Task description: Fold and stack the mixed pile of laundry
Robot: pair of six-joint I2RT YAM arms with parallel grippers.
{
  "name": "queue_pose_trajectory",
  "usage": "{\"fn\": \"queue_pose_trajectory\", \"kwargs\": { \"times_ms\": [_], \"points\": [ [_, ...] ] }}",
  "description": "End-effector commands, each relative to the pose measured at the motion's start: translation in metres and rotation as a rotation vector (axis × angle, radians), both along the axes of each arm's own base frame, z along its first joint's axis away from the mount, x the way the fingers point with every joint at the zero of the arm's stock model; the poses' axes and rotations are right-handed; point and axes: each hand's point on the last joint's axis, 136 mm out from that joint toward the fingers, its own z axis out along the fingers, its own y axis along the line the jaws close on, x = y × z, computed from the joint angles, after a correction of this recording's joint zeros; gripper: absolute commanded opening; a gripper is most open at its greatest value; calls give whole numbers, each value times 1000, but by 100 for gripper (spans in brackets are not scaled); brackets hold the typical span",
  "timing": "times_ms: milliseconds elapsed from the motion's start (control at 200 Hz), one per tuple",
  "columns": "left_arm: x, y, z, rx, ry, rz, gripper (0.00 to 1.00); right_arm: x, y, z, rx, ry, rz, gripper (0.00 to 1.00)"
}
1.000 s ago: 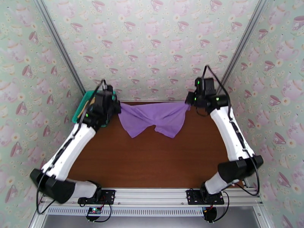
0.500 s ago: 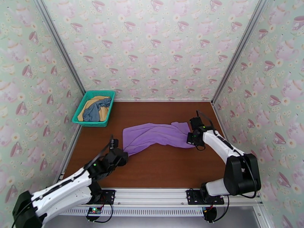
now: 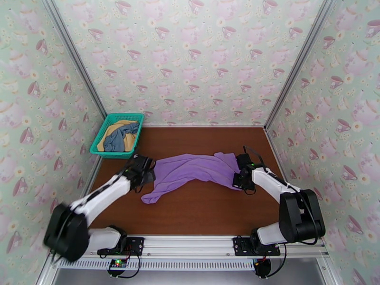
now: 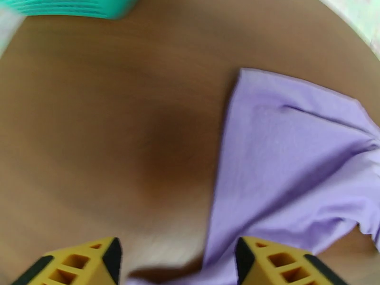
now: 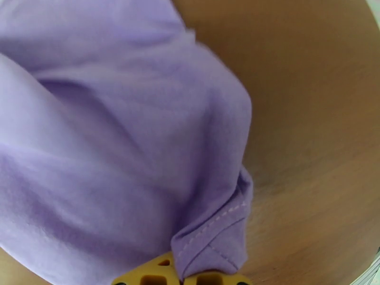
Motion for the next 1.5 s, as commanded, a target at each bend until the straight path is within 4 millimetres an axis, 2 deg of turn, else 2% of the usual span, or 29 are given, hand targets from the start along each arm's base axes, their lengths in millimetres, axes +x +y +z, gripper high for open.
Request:
{"fn": "queue_pose_trajectory", "kwargs": {
  "times_ms": [0, 105, 230, 346, 471, 506, 556, 596, 621, 676, 781, 856, 942, 1052, 1127, 1247, 1372, 1492],
  "points": [
    [58, -36, 7, -67, -65, -123, 60, -1, 7, -1, 46, -12, -5, 0],
    [85, -31, -5, -5, -46, -108, 59, -5, 6, -4, 43, -3, -1, 0],
    [104, -19, -22, 42, -6, -93, 62, -6, 7, -5, 47, 0, -4, 0],
    [109, -17, -49, 49, 63, -106, 64, -5, 6, -5, 44, 3, -5, 0],
    [106, -25, -78, 17, 115, -134, 62, 0, 9, -2, 58, -5, -9, 0],
    [105, -30, -85, 0, 122, -145, 59, 2, 10, 1, 61, -9, -9, 0],
    [104, -35, -91, -22, 126, -164, 53, 7, 11, 7, 65, -21, -4, 10],
    [105, -37, -95, -31, 129, -170, 41, 13, 12, 15, 64, -38, -1, 21],
    [104, -39, -98, -36, 134, -174, 29, 15, 11, 20, 61, -46, 0, 28],
    [105, -39, -100, -36, 134, -182, 0, 23, 9, 37, 52, -78, 5, 39],
    [104, -34, -90, -13, 108, -169, 0, 42, 2, 74, 54, -152, -3, 50],
    [103, -27, -70, 5, 67, -152, 0, 59, -9, 97, 54, -208, -24, 55],
    [102, -23, -41, 9, 8, -140, 0, 86, -13, 113, 82, -255, -27, 55],
    [100, -21, -18, 11, -23, -144, 0, 130, -8, 105, 106, -249, -1, 53],
    [100, -21, -12, 14, -30, -149, 0, 159, -4, 82, 114, -197, 11, 46],
    [99, -19, -13, 26, -22, -150, 0, 188, -4, 48, 101, -131, 11, 42],
    [99, -19, -15, 29, -21, -149, 0, 206, 0, 19, 116, -76, 16, 40],
    [99, -19, -18, 29, -17, -149, 0, 213, 4, -7, 111, -27, 17, 40]
  ]
}}
